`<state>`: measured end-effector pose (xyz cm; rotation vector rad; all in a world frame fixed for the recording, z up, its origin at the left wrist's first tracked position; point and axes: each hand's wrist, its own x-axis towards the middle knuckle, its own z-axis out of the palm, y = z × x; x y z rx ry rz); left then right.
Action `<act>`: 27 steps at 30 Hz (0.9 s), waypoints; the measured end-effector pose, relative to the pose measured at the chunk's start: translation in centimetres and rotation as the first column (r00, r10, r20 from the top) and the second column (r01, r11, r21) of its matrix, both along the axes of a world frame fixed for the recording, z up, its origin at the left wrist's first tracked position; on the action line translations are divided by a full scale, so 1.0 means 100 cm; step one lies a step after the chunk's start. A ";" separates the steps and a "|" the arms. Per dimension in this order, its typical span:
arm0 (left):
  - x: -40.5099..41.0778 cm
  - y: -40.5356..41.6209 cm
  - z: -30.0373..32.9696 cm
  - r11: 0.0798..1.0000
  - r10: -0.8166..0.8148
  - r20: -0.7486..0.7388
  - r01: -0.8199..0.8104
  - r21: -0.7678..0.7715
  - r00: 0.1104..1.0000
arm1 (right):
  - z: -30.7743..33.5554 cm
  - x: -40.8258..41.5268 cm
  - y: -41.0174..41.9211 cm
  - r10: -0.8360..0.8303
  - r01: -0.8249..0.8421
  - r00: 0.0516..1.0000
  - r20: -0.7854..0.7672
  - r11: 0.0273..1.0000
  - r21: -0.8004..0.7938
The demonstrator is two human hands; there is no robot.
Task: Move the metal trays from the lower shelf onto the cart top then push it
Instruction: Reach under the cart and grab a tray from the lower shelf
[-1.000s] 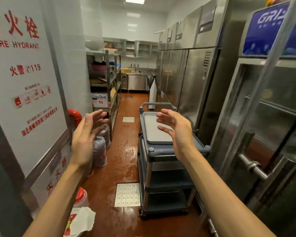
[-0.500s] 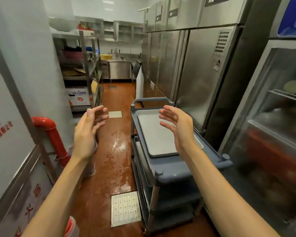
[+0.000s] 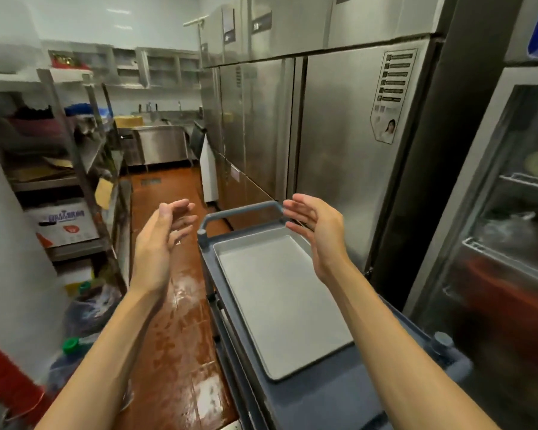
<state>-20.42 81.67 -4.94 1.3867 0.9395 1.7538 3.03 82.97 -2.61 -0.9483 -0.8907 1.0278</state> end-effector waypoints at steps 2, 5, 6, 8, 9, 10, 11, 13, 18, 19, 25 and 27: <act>0.002 0.038 0.004 0.999 -0.043 -0.011 0.043 0.006 0.999 | -0.001 0.002 0.031 -0.030 0.030 0.999 -0.016 1.000 0.007; 0.006 0.090 0.007 0.995 -0.097 -0.014 0.097 0.013 0.995 | -0.004 0.006 0.071 -0.085 0.085 0.996 -0.009 0.996 0.014; 0.007 0.111 0.006 0.992 -0.125 -0.024 0.125 0.004 0.992 | -0.007 0.006 0.085 -0.116 0.116 0.993 -0.004 0.993 0.015; 0.008 0.148 0.002 0.983 -0.181 -0.028 0.181 -0.020 0.983 | -0.013 0.006 0.108 -0.189 0.189 0.982 0.005 0.982 0.013; 0.007 0.167 -0.003 0.976 -0.214 -0.026 0.213 -0.038 0.976 | -0.017 0.005 0.117 -0.230 0.230 0.973 0.009 0.973 0.009; 0.008 0.186 -0.007 0.968 -0.248 -0.030 0.246 -0.052 0.968 | -0.022 0.004 0.126 -0.271 0.271 0.963 0.012 0.963 0.004; 0.008 0.205 -0.013 0.957 -0.286 -0.038 0.283 -0.065 0.958 | -0.028 0.002 0.133 -0.313 0.313 0.950 0.016 0.950 -0.001; 0.009 0.238 -0.027 0.924 -0.377 -0.036 0.373 -0.089 0.925 | -0.041 -0.005 0.142 -0.398 0.398 0.917 0.018 0.917 -0.011; 0.014 0.294 -0.061 0.770 -0.623 -0.021 0.607 -0.198 0.782 | -0.074 -0.027 0.138 -0.631 0.629 0.776 0.007 0.772 -0.097; 0.016 0.300 -0.067 0.743 -0.652 -0.014 0.634 -0.216 0.758 | -0.079 -0.031 0.134 -0.667 0.665 0.744 0.014 0.739 -0.109; 0.026 0.308 -0.110 0.614 -0.770 -0.054 0.714 -0.338 0.636 | -0.117 -0.043 0.112 -0.803 0.796 0.595 0.034 0.583 -0.163; 0.026 0.310 -0.128 0.591 -0.789 -0.071 0.721 -0.363 0.611 | -0.135 -0.048 0.107 -0.819 0.814 0.570 0.069 0.551 -0.183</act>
